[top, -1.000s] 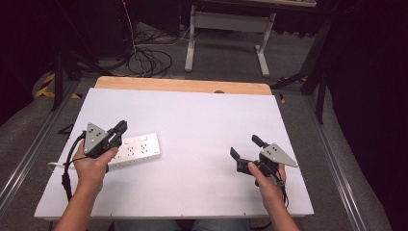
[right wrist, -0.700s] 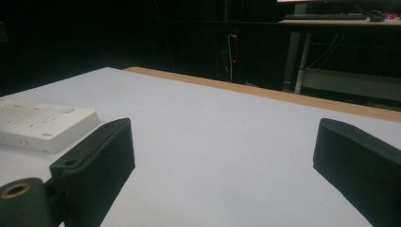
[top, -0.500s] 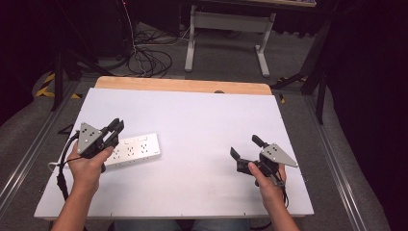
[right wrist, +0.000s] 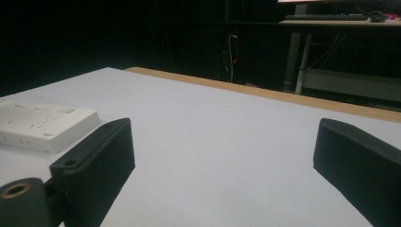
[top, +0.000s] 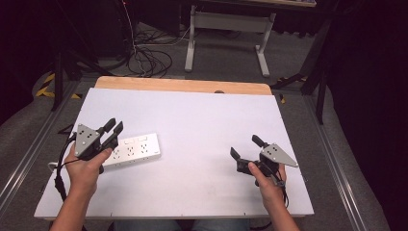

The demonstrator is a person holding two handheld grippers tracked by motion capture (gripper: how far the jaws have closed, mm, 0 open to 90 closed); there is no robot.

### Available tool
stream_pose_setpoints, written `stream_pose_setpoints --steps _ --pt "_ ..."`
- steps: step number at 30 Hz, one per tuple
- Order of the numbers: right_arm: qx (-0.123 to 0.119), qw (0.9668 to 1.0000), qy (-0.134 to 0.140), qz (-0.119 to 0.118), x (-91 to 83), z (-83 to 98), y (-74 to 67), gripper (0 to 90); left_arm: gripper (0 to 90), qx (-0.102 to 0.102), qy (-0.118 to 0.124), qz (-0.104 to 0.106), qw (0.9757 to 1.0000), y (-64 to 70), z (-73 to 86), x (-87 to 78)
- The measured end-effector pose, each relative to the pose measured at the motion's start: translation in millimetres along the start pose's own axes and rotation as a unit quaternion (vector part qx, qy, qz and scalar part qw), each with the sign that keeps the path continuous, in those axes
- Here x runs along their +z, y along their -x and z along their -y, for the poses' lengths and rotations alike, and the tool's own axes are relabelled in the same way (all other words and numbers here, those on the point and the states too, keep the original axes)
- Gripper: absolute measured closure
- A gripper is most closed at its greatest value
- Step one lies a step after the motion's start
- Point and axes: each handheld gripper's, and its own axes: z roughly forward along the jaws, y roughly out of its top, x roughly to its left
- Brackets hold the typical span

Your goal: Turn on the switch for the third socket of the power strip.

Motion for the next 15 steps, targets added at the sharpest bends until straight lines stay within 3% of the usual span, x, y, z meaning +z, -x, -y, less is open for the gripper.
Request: stream_pose_setpoints --steps 9,15 --pt "-0.001 1.0 -0.003 0.0 1.0 0.2 -1.1 6.6 68.2 -0.015 0.01 -0.009 0.9998 -6.6 -1.3 -5.0" --pt "0.003 1.0 -0.003 0.0 0.4 0.7 0.2 6.6 67.1 -0.006 0.002 -0.01 0.9999 -7.8 0.4 -11.6"
